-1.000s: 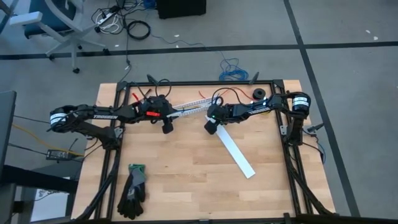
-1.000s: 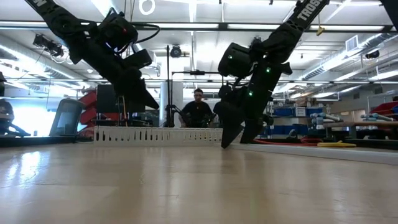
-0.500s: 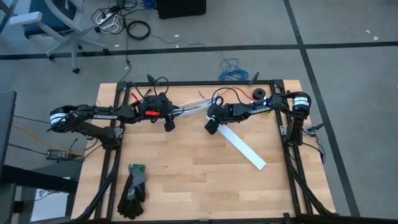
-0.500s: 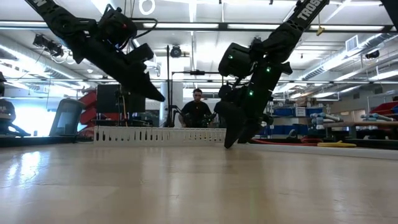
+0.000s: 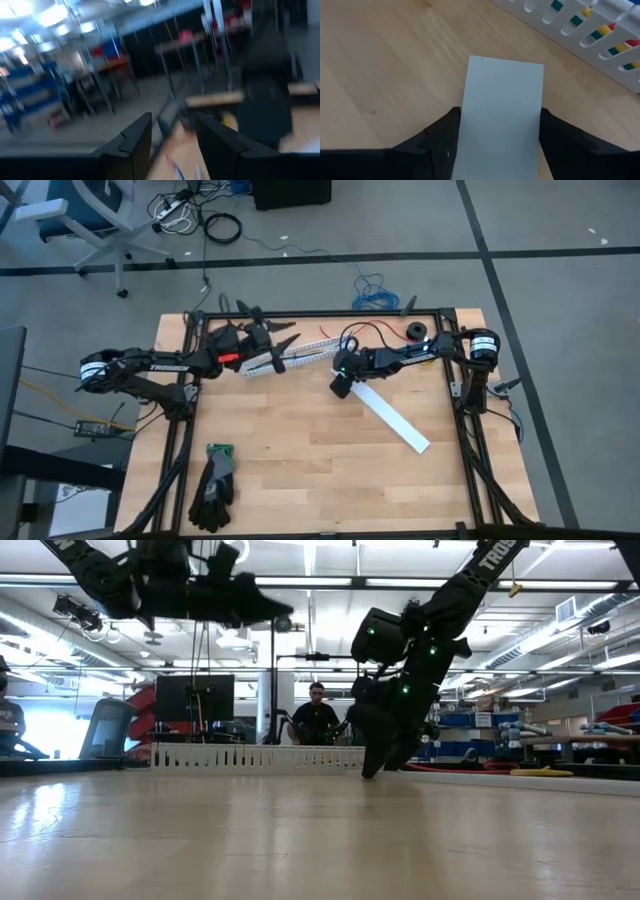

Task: Ziptie cables
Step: Close the white cable duct

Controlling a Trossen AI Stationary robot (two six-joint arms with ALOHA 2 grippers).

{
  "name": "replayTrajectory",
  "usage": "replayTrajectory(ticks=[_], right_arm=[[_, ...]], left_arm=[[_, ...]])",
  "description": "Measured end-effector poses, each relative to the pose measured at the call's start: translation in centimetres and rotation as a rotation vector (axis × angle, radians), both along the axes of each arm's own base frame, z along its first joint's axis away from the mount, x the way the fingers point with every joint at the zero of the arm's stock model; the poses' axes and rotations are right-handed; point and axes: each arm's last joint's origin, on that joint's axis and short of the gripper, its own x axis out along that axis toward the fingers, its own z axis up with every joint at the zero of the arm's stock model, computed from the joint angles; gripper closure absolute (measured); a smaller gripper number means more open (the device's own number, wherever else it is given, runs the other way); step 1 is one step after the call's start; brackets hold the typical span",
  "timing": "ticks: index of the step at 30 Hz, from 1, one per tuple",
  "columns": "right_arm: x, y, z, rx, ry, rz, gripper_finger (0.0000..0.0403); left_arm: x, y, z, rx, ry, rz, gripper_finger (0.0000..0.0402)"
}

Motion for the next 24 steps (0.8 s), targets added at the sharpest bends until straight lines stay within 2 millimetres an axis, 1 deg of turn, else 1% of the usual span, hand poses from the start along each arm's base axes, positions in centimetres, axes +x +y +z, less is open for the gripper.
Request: replayTrajectory(ticks=[2, 4, 6, 9, 12, 17, 22, 24], right_arm=[[-0.1, 0.2, 0.0, -0.001, 0.011, 0.004, 0.0168], [-0.2, 0.4, -0.1, 0.001, 0.027, 0.009, 0.0169], [-0.3, 0.7, -0.1, 0.005, 0.043, 0.015, 0.0168], [-0.3, 1.0, -0.1, 0.009, 0.057, 0.020, 0.0165], [-0.4, 1.5, -0.1, 0.011, 0.066, 0.023, 0.0165], [-0.7, 3.0, 0.0, 0.001, 0.080, 0.011, 0.0167], [-2.3, 5.2, 0.5, -0.017, 0.083, -0.001, 0.0165], [-3.2, 6.0, 0.9, -0.012, 0.078, -0.011, 0.0165]], left_arm=[[0.1, 0.1, 0.4, 0.019, -0.008, 0.005, 0.0241], [0.7, 0.5, 0.2, -0.016, 0.069, 0.007, 0.0241], [1.8, 0.9, -0.7, -0.079, 0.197, 0.003, 0.0241], [3.7, 1.5, -2.1, -0.139, 0.337, -0.024, 0.0241], [5.9, 1.9, -3.3, -0.175, 0.404, -0.056, 0.0241], [8.7, 2.8, -6.0, -0.248, 0.527, -0.065, 0.0241], [10.7, 3.4, -8.4, -0.296, 0.610, -0.102, 0.0241], [11.3, 3.6, -9.1, -0.302, 0.623, -0.105, 0.0241]])
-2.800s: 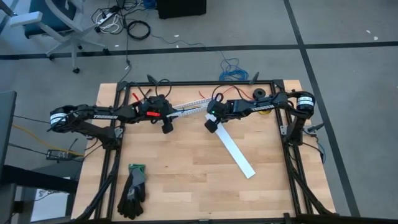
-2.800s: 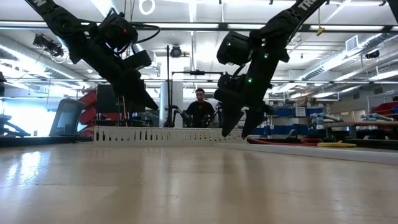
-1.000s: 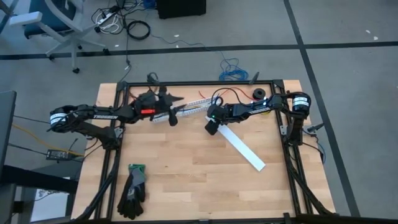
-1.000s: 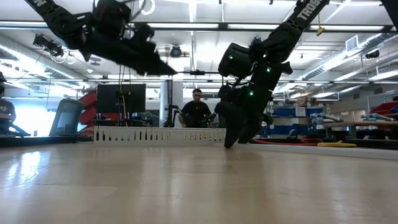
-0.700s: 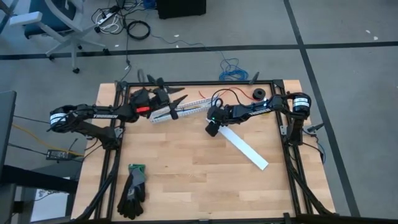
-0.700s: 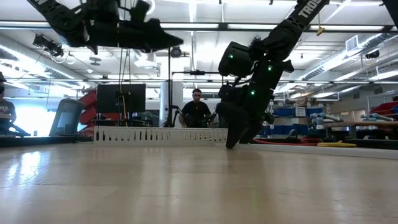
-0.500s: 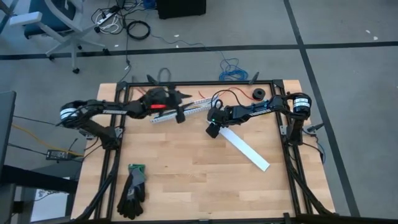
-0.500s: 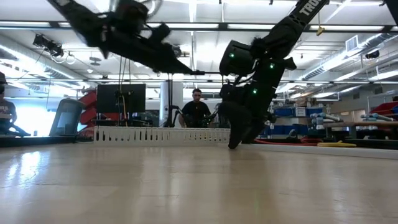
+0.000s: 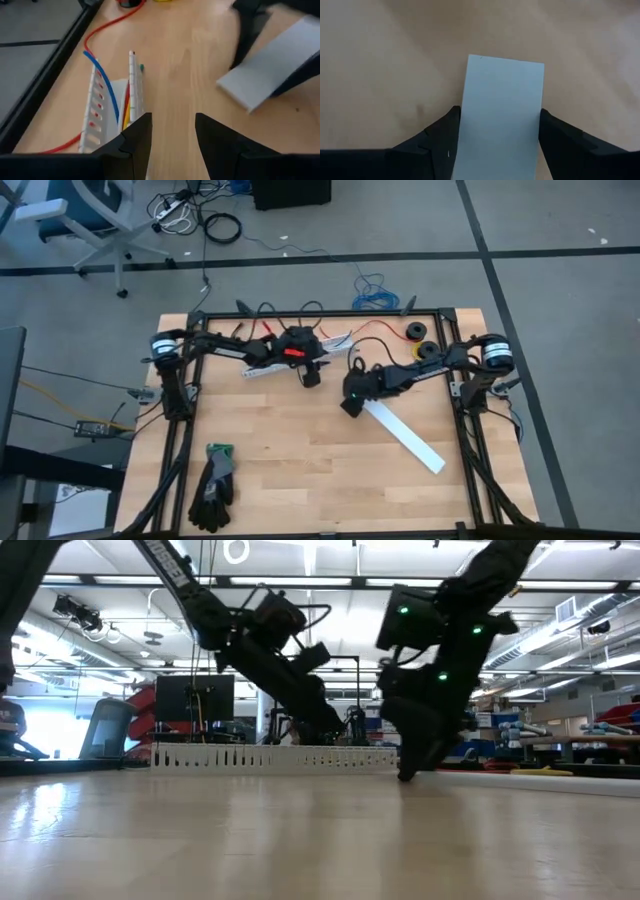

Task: Ziptie cables
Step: Close the white cable duct

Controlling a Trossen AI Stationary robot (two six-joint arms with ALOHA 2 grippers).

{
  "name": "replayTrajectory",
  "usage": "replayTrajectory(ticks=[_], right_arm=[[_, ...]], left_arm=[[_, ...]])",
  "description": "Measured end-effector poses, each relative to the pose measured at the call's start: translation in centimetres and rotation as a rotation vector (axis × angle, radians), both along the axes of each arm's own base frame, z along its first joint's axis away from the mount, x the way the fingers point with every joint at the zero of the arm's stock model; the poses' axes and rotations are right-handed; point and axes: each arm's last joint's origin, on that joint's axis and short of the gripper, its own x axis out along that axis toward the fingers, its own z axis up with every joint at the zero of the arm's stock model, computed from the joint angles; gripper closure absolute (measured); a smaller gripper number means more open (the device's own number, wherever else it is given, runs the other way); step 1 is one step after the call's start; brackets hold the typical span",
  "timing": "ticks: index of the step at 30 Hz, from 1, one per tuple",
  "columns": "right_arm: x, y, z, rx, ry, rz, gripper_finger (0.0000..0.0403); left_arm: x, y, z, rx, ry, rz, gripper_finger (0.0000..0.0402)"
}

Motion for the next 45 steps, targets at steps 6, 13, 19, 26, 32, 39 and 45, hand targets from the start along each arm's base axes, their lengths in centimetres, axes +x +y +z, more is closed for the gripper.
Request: replayTrajectory(ticks=[6, 13, 19, 26, 32, 39, 45], right_arm=[[-3.2, 2.0, 0.4, 0.008, -0.037, -0.069, 0.0168], [-4.9, 3.3, 0.1, 0.019, -0.089, -0.116, 0.0166], [-4.9, 3.4, 0.2, 0.016, -0.085, -0.095, 0.0168], [-4.9, 3.4, 0.2, 0.014, -0.077, -0.069, 0.0164], [-4.9, 3.4, 0.2, 0.011, -0.069, -0.053, 0.0167], [-4.9, 3.4, 0.3, 0.009, -0.063, -0.044, 0.0168], [-4.9, 3.4, 0.3, 0.001, -0.058, -0.019, 0.0167]], left_arm=[[1.6, 1.0, -0.7, 0.122, 0.041, 0.057, 0.0241], [3.0, 1.9, -2.1, 0.161, 0.105, 0.062, 0.0243], [3.2, 1.9, -1.5, 0.202, 0.185, 0.011, 0.0308], [2.3, 1.4, -2.2, 0.121, 0.392, -0.081, 0.0386], [0.9, -0.3, -1.3, 0.061, 0.524, -0.133, 0.0385], [-1.9, -3.3, 4.4, -0.014, 0.528, -0.256, 0.0388], [-3.4, -4.7, 6.8, -0.072, 0.500, -0.387, 0.0384]])
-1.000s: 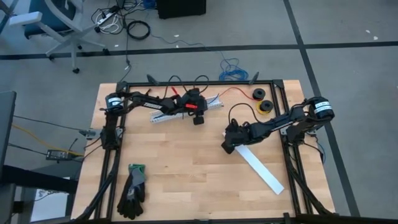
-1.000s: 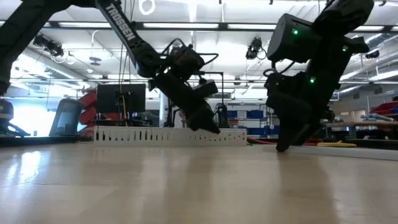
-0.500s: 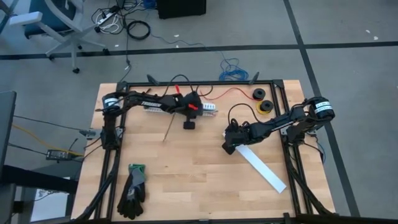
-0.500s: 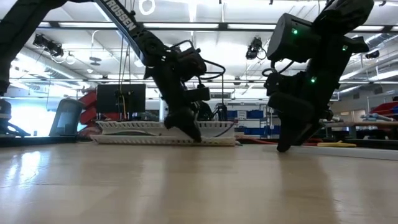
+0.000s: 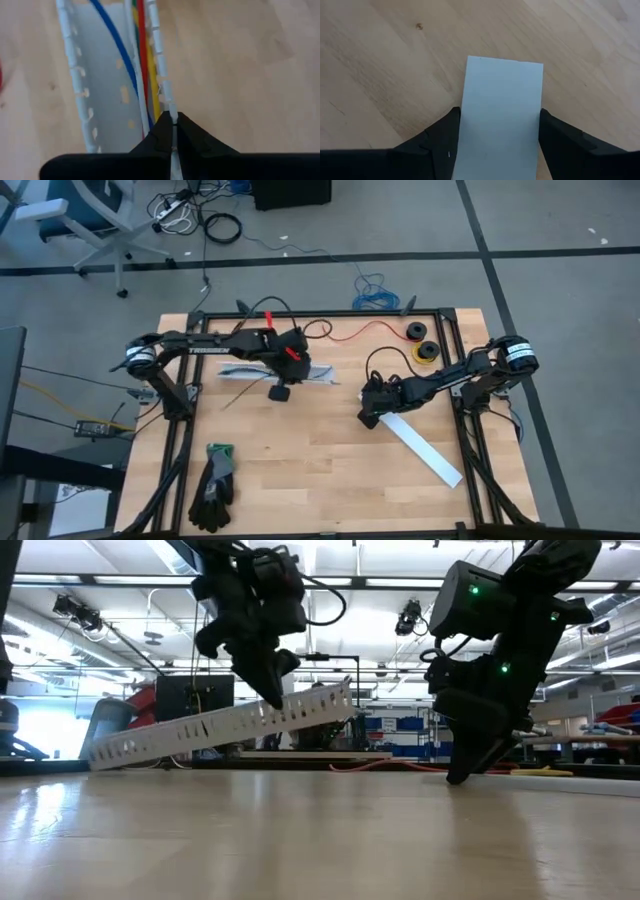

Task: Ziptie cables
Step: Close the white cable duct

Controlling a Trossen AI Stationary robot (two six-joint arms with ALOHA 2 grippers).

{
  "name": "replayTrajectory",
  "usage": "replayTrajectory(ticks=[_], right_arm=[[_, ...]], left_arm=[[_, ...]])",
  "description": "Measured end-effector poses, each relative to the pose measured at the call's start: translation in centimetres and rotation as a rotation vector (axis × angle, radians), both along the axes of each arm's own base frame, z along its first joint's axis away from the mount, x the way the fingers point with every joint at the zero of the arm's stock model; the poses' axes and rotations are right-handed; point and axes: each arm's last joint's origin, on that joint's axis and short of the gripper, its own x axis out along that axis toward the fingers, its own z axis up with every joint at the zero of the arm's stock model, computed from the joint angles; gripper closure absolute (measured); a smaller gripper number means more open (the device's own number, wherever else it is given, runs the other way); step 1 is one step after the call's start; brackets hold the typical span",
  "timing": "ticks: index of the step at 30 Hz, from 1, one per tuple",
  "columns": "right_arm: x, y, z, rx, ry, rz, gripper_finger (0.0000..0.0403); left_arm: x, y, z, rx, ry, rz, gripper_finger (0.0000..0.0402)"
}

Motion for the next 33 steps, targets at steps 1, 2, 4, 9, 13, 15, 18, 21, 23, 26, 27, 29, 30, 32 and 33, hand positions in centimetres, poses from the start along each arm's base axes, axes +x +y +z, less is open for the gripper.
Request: replayTrajectory(ticks=[1, 2, 4, 9, 13, 15, 18, 21, 23, 26, 27, 29, 30, 32, 33], right_arm=[[0.0, 0.0, 0.0, -0.002, 0.000, 0.006, 0.0167], [0.0, 0.0, 0.0, -0.004, 0.000, 0.010, 0.0167], [0.0, 0.0, 0.0, -0.006, 0.001, 0.015, 0.0168], [0.0, 0.0, 0.0, -0.010, 0.003, 0.025, 0.0170], [0.1, 0.0, 0.0, -0.013, 0.004, 0.032, 0.0168], [0.1, 0.0, 0.0, -0.013, 0.003, 0.033, 0.0168], [0.1, 0.0, 0.0, -0.014, 0.003, 0.035, 0.0170], [0.1, 0.0, 0.0, -0.015, 0.004, 0.037, 0.0169], [0.1, 0.0, 0.0, -0.015, 0.004, 0.038, 0.0168], [0.1, 0.0, 0.0, -0.016, 0.004, 0.040, 0.0169], [0.1, 0.0, 0.0, -0.016, 0.005, 0.040, 0.0169], [0.1, 0.0, 0.0, -0.018, 0.006, 0.044, 0.0169], [0.1, 0.0, 0.0, -0.019, 0.007, 0.047, 0.0169], [0.1, 0.0, 0.0, -0.021, 0.008, 0.051, 0.0168], [0.1, 0.0, 0.0, -0.022, 0.009, 0.054, 0.0168]], left_arm=[[0.1, -0.2, 0.0, -0.006, -0.003, -0.012, 0.0382], [0.2, -0.5, -0.2, -0.010, 0.001, -0.023, 0.0382], [0.7, -1.1, -1.1, -0.015, 0.032, -0.051, 0.0381], [1.4, -2.3, -3.2, -0.032, 0.110, -0.094, 0.0380], [1.7, -2.3, -3.3, -0.023, 0.089, -0.091, 0.0372], [1.9, -2.3, -3.0, -0.021, 0.065, -0.092, 0.0362], [1.8, -2.4, -2.9, -0.026, 0.068, -0.095, 0.0339], [1.8, -2.3, -3.1, -0.028, 0.075, -0.094, 0.0312], [1.8, -2.3, -3.1, -0.028, 0.072, -0.093, 0.0295], [1.9, -2.3, -3.1, -0.028, 0.065, -0.089, 0.0276], [2.0, -2.3, -3.0, -0.026, 0.056, -0.088, 0.0272], [2.3, -2.2, -2.9, -0.017, 0.017, -0.087, 0.0269], [2.6, -2.2, -2.8, -0.010, -0.008, -0.087, 0.0268], [3.1, -2.1, -2.5, 0.002, -0.069, -0.088, 0.0268], [3.3, -2.1, -2.3, 0.005, -0.100, -0.092, 0.0268]])
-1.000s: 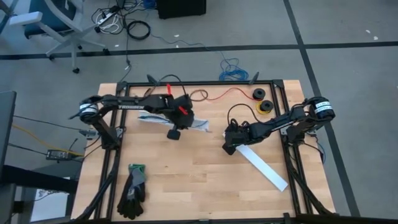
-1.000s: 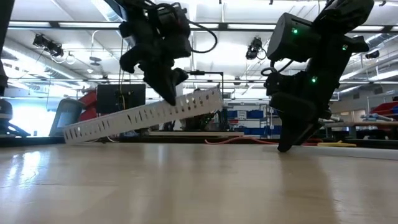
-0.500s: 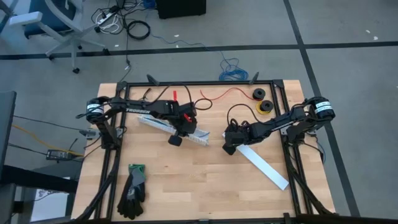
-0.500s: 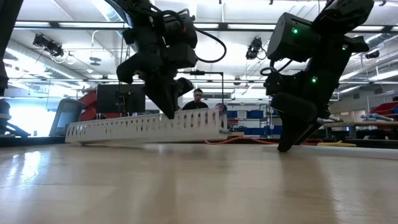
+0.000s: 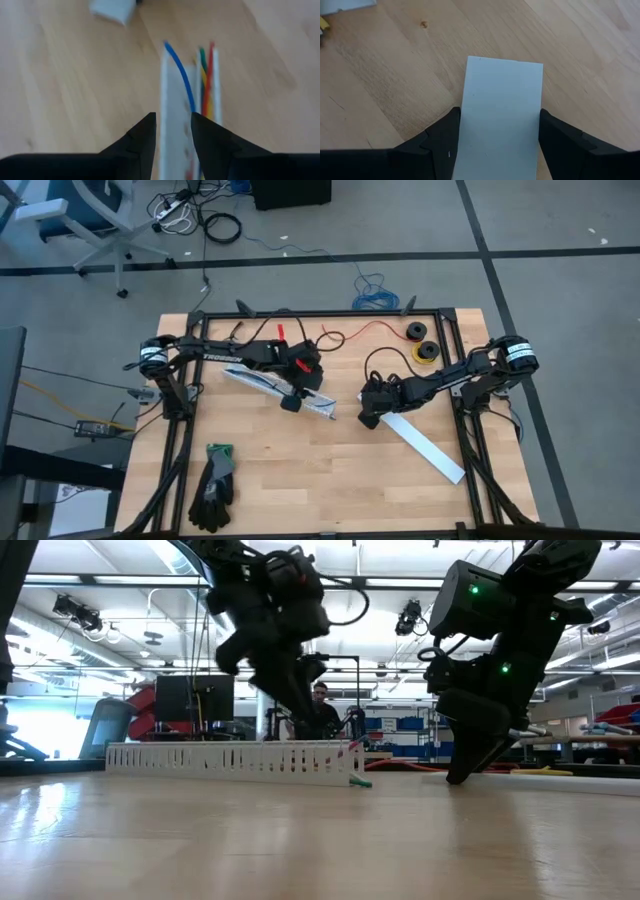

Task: Ziptie cables
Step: Close the white cable duct

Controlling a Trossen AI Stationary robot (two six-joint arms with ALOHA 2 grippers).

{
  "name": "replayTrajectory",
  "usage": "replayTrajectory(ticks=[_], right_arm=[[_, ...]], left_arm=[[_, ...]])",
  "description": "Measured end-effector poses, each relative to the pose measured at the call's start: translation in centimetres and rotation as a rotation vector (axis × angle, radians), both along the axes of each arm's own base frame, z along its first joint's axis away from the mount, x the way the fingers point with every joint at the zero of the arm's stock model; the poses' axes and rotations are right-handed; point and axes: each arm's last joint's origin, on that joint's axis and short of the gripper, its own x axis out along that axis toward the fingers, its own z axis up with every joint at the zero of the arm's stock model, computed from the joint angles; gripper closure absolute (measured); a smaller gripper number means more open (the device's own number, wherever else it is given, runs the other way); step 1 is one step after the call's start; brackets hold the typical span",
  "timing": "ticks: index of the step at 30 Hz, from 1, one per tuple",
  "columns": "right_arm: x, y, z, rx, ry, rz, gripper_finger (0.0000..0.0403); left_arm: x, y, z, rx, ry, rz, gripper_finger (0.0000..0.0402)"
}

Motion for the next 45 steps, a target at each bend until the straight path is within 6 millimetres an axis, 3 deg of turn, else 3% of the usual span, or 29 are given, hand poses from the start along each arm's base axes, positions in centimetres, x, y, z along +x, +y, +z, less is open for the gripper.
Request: replayTrajectory(ticks=[5, 10, 14, 18, 22, 25, 27, 29, 34, 40, 45], right_arm=[[0.0, 0.0, 0.0, 0.000, 0.001, 0.001, 0.0170], [0.0, 0.0, 0.0, 0.000, 0.003, 0.001, 0.0168], [-0.1, 0.0, 0.1, 0.003, 0.007, 0.002, 0.0169], [-0.3, 0.0, 0.4, 0.007, 0.011, 0.005, 0.0169], [-0.3, -0.1, 0.4, 0.005, 0.012, 0.006, 0.0168], [-0.3, -0.2, 0.4, 0.002, 0.009, 0.002, 0.0169], [-0.3, -0.2, 0.4, 0.005, 0.010, 0.000, 0.0169], [-0.3, -0.4, 0.4, 0.005, 0.007, -0.005, 0.0169], [-0.2, -0.7, 0.4, 0.010, 0.005, -0.018, 0.0168], [0.0, -0.9, 0.5, 0.027, -0.015, -0.026, 0.0169], [0.0, -0.9, 0.6, 0.031, -0.023, -0.026, 0.0168]], left_arm=[[0.7, 0.7, 0.8, -0.006, -0.119, -0.006, 0.0270], [-0.4, 3.3, 2.0, -0.014, -0.173, 0.080, 0.0270], [-3.7, 5.5, 3.5, -0.014, -0.212, 0.192, 0.0270], [-8.7, 6.6, 4.9, -0.020, -0.290, 0.347, 0.0270], [-13.1, 5.1, 4.0, -0.079, -0.533, 0.457, 0.0270], [-14.5, 2.9, 2.1, -0.064, -0.862, 0.377, 0.0270], [-15.2, 1.5, 0.5, -0.044, -0.979, 0.302, 0.0270], [-15.2, 0.6, -0.6, -0.031, -1.008, 0.248, 0.0270], [-13.4, 0.1, -2.4, -0.061, -0.871, 0.190, 0.0270], [-11.2, -0.2, -2.7, -0.020, -0.811, 0.037, 0.0258], [-9.7, -0.4, -2.8, -0.048, -0.758, 0.010, 0.0228]])
